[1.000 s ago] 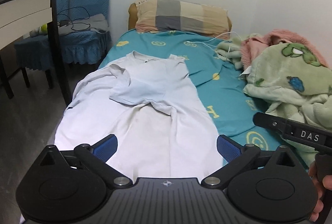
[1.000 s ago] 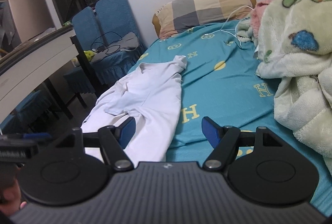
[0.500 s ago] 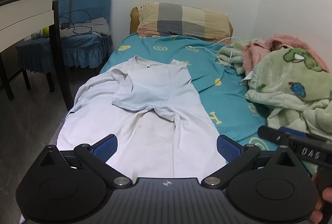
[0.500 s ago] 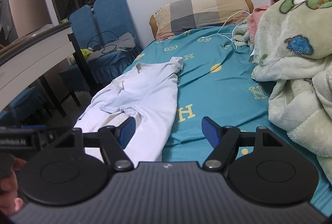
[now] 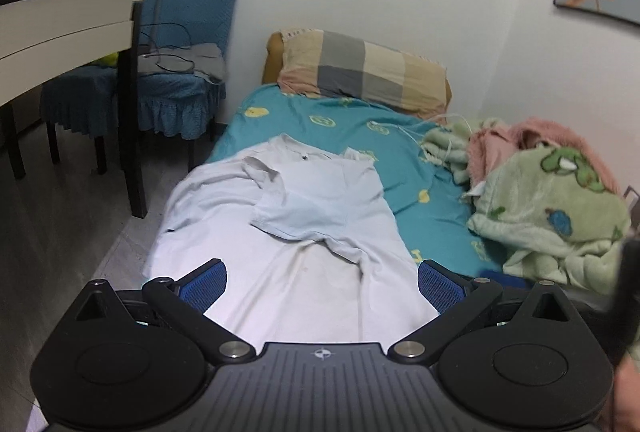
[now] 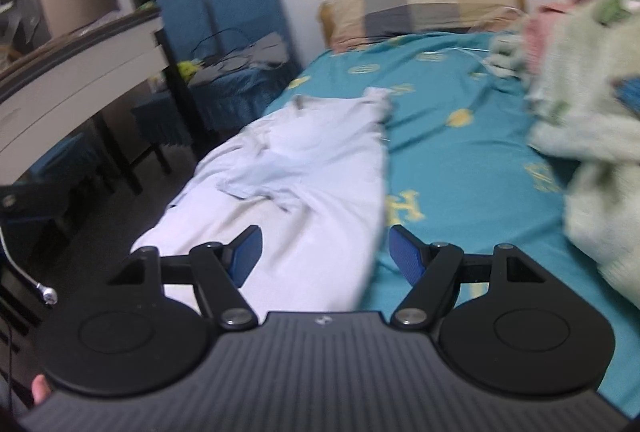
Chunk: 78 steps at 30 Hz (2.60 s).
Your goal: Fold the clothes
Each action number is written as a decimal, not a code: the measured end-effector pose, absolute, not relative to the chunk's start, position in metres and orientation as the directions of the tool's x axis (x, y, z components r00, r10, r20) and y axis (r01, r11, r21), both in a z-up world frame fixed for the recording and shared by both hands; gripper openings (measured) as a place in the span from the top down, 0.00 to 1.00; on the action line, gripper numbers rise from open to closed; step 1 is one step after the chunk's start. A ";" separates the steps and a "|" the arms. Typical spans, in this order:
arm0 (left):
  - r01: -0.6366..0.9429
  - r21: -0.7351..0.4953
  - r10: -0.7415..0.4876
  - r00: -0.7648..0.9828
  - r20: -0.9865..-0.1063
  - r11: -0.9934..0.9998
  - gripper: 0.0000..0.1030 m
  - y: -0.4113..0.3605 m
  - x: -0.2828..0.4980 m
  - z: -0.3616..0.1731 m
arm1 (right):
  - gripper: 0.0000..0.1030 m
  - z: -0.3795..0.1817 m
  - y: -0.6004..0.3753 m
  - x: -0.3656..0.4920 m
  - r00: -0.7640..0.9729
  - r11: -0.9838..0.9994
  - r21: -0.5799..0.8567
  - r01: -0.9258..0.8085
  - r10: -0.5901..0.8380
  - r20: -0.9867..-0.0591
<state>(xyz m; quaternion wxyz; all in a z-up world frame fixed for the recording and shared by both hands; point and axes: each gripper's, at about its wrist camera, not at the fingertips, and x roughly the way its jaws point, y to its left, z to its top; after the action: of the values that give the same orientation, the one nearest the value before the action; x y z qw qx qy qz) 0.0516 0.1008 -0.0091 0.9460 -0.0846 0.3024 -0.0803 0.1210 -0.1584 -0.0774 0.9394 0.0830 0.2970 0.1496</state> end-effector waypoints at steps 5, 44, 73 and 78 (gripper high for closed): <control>0.028 -0.241 -0.154 0.838 -0.524 0.970 0.00 0.137 0.043 -0.011 | 0.33 -0.070 -0.071 0.186 0.712 0.899 0.178 -0.400 0.427 -0.558; -0.311 -0.259 0.120 0.819 -0.561 0.914 0.01 0.217 0.072 -0.056 | 0.95 -0.063 0.138 0.344 0.743 0.848 -0.124 -0.514 0.369 -0.559; -0.034 0.000 0.027 0.803 -0.595 0.999 0.07 0.122 0.098 -0.068 | 0.43 -0.089 -0.137 0.180 0.671 0.894 0.445 -0.049 0.360 -0.648; 0.015 -0.012 -0.019 0.738 -0.674 1.000 0.09 0.130 0.088 -0.064 | 0.43 -0.074 -0.175 0.119 0.691 0.884 0.461 -0.074 0.379 -0.616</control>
<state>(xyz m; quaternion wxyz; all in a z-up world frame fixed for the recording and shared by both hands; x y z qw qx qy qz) 0.0875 0.1303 -0.0638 0.9323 -0.0030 0.3616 -0.0092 0.1195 -0.1746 -0.0743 0.8964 0.2047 0.3722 0.1264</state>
